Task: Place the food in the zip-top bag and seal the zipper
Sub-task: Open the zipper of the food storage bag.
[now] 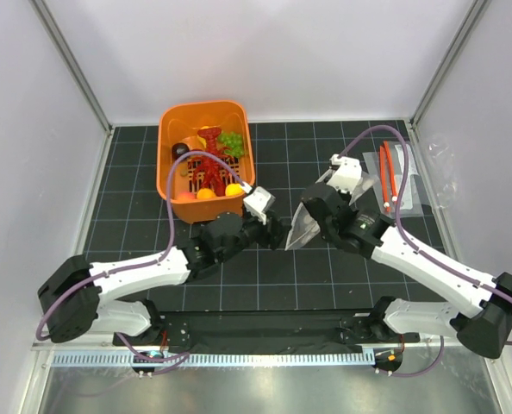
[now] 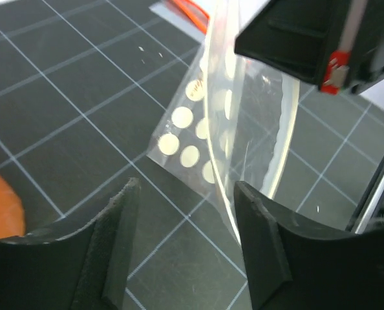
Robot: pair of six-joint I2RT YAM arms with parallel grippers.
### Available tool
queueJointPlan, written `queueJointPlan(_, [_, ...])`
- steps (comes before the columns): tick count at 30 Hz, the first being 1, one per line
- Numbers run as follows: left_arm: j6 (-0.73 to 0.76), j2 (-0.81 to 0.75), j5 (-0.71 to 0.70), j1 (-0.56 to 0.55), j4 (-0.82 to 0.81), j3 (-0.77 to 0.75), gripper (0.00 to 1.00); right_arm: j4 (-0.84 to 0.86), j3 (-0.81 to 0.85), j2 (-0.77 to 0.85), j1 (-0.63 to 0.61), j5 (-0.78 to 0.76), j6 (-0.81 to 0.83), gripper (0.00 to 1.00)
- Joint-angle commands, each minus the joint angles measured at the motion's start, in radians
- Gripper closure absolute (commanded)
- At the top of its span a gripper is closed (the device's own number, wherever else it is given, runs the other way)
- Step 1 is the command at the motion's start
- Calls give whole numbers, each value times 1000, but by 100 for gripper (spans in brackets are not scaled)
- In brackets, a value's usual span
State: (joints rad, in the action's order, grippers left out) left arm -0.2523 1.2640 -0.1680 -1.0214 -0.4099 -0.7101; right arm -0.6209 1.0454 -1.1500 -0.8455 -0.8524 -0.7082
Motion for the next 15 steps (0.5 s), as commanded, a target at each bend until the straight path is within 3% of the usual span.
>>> queueJointPlan(1, [40, 44, 24, -31, -64, -66, 34, 58, 2, 52, -10, 45, 22, 99])
queueJointPlan(5, [62, 98, -39, -36, -114, -89, 28, 104, -28, 70, -9, 84, 36, 99])
queueJointPlan(9, [62, 181, -62, -36, -87, -185, 30, 112, -35, 64, -9, 115, 39, 99])
queueJointPlan(12, [39, 247, -144, -34, -96, -264, 46, 116, -48, 73, -9, 90, 41, 99])
queueJointPlan(15, [38, 307, -232, -34, -197, -262, 77, 119, -68, 78, -9, 59, 47, 99])
